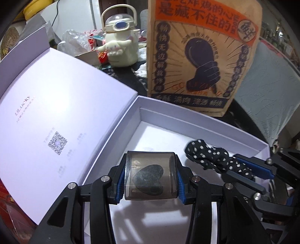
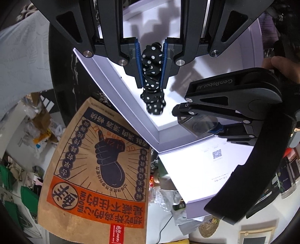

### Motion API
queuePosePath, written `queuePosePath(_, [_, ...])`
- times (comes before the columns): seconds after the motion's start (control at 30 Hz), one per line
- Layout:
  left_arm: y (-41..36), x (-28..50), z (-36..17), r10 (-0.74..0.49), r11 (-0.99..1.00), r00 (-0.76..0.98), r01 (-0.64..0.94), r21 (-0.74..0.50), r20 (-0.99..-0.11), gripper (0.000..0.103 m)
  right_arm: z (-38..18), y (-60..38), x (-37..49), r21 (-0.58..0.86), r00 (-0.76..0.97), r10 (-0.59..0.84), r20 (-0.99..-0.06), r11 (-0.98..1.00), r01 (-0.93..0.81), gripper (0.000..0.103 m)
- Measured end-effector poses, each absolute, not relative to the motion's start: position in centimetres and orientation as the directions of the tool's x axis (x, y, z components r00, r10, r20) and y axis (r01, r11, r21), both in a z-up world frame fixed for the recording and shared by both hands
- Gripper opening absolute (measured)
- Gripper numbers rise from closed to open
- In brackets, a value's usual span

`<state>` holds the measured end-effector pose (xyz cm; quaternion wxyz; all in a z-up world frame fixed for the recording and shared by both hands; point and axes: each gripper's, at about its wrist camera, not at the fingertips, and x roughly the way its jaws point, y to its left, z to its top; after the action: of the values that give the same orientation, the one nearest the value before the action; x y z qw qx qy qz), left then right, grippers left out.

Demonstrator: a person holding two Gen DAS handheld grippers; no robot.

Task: Organize rigid objects
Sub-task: 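Open the left tool releasing the clip while the right tool releases the scrunchie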

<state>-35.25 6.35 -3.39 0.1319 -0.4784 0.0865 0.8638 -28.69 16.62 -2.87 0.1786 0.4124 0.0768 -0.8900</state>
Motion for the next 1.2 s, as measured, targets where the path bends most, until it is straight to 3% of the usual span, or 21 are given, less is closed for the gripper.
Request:
queuePosePath(0.1, [6.1,-35.2,-3.5,0.127,-0.955,-0.508,-0.296,0.034,-0.852,0.043,-2.9,16.7,-28.7,0.005,-0.592,-0.243,-0.768,-0.927,0.375,0.02])
queuePosePath(0.17, [5.9,-35.2,-3.5,0.122,-0.958,-0.505,-0.283,0.031,-0.854,0.043,-2.9,16.9,-28.7,0.0,-0.594,-0.234,-0.77,-0.931,0.366,0.028])
queuePosePath(0.23, [5.7,-35.2,-3.5,0.11,-0.961,-0.505,-0.272,0.037,-0.856,0.047,-2.8,17.0,-28.7,0.004,-0.597,-0.232,-0.768,-0.934,0.359,0.046])
queuePosePath(0.27, [5.5,-35.1,-3.5,0.105,-0.963,-0.503,-0.266,0.039,-0.858,0.049,-2.7,17.1,-28.6,0.006,-0.6,-0.233,-0.765,-0.935,0.355,0.046])
queuePosePath(0.33, [5.3,-35.0,-3.4,0.095,-0.967,-0.504,-0.253,0.041,-0.859,0.07,-2.5,17.1,-28.5,0.004,-0.605,-0.227,-0.763,-0.937,0.348,0.046])
queuePosePath(0.4, [5.0,-34.8,-3.1,0.117,-0.967,-0.507,-0.255,0.019,-0.854,0.076,-2.2,17.2,-28.3,0.0,-0.606,-0.217,-0.765,-0.941,0.338,0.046])
queuePosePath(1.2, [4.0,-29.2,4.0,0.122,-0.97,-0.644,-0.239,0.047,-0.755,0.077,3.0,17.7,-24.2,-0.048,-0.696,-0.179,-0.696,-0.955,0.293,0.046])
